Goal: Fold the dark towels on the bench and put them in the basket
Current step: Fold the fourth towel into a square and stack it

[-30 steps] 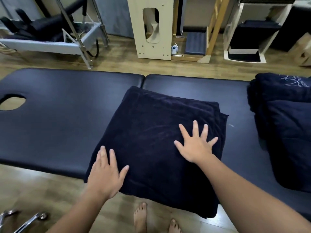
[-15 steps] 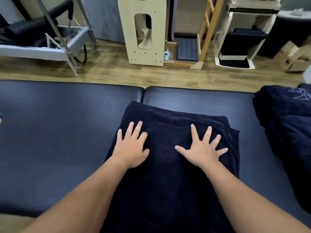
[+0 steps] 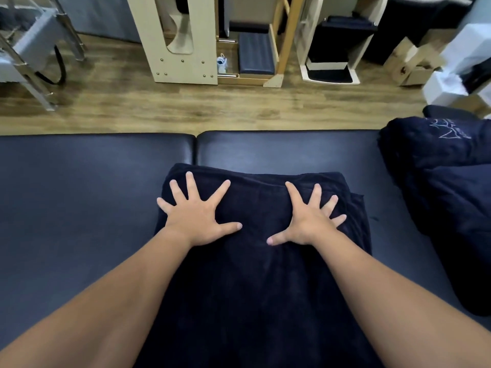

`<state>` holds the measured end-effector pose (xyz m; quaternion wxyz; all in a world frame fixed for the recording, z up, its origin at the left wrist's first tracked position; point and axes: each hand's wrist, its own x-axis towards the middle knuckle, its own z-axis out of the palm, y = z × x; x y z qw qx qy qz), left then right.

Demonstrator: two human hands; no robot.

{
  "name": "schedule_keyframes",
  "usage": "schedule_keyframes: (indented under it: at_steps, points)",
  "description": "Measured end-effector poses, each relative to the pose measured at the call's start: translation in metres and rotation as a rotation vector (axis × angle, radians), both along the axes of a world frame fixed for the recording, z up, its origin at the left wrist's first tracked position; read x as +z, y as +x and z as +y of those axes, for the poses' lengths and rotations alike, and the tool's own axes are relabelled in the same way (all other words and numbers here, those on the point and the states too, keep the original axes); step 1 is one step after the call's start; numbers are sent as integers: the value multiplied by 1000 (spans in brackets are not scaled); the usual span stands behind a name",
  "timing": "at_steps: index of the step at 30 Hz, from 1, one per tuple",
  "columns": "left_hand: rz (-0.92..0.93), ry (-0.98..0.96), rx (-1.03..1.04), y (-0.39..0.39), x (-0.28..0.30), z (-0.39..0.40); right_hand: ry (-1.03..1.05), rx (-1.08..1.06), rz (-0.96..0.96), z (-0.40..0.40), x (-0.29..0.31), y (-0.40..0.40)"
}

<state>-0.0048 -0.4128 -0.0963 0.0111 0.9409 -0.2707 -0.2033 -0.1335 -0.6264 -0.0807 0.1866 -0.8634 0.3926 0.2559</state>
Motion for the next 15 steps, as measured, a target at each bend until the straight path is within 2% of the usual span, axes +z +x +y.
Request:
schedule_keyframes:
  at_steps: [4,7,10,12,15]
  points:
    - [-22,69,-3,-3,-1,0,-77,-18,-109,14,-1,-11]
    - [-119,177,-23,-24,4,-7,-216,52,-225,39,-2,-31]
    - [-197,70,-70,-81,-1,2,-340,252,-267,80,-8,-64]
    - [-268,-32,-96,-121,-12,27,-272,325,-250,104,-13,-92]
    - [-279,-62,-133,-167,-18,71,-187,331,-277,122,-14,-142]
